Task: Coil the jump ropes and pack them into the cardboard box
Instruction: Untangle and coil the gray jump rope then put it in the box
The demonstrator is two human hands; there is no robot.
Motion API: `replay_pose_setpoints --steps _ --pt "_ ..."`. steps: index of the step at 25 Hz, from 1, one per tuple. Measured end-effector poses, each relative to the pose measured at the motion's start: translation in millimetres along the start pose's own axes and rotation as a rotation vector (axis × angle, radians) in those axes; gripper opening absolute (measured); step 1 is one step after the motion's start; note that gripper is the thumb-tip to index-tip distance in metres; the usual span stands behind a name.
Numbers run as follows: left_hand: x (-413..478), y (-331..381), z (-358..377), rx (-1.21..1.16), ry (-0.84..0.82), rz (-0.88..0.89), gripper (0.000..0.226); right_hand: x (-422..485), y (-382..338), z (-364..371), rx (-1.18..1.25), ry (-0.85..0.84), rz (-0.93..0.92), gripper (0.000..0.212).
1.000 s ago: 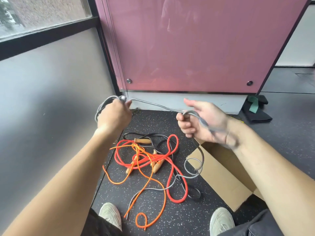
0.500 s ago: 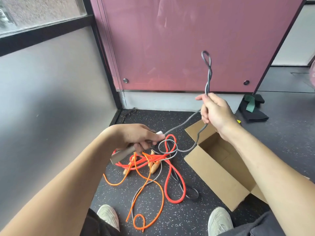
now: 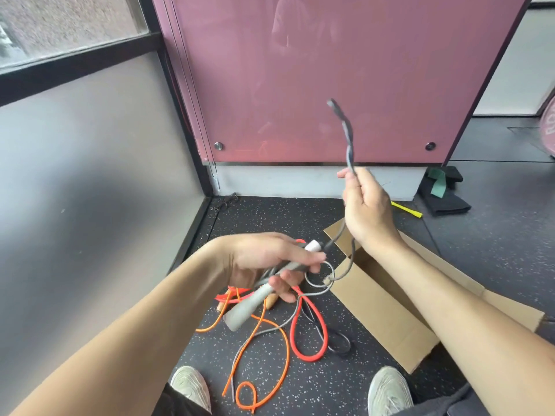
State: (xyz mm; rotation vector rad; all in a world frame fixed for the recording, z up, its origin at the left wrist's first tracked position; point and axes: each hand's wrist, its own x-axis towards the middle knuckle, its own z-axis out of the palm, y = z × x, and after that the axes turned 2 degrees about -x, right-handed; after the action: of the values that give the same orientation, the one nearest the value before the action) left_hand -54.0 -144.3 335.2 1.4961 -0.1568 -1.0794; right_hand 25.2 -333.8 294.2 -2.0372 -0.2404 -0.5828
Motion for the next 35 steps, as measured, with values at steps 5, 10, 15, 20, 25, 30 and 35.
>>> replay_pose_setpoints --steps 5,10,15,20,25,30,35 --pt "17 -15 25 0.218 -0.029 -0.128 0.033 6 -9 -9 0.019 0.316 -0.108 0.031" --pt "6 16 4 -0.582 0.000 0.571 0.035 4 -3 -4 -0.067 -0.332 0.410 0.032" --pt "-30 28 -77 -1.305 0.316 1.207 0.037 -7 -25 5 0.935 -0.716 0.837 0.024" --pt "-54 15 -113 -1.167 1.032 1.363 0.030 5 -18 -5 0.487 -0.626 0.728 0.029" --pt "-62 -19 -152 -0.199 1.633 1.042 0.018 25 -13 -55 0.584 -0.397 0.656 0.034" --pt "-20 -31 -128 0.877 1.321 0.389 0.032 29 -11 -64 0.869 -0.104 0.543 0.039" --pt "11 -29 -56 0.591 0.478 -0.009 0.061 32 3 -67 0.847 0.132 0.430 0.041"
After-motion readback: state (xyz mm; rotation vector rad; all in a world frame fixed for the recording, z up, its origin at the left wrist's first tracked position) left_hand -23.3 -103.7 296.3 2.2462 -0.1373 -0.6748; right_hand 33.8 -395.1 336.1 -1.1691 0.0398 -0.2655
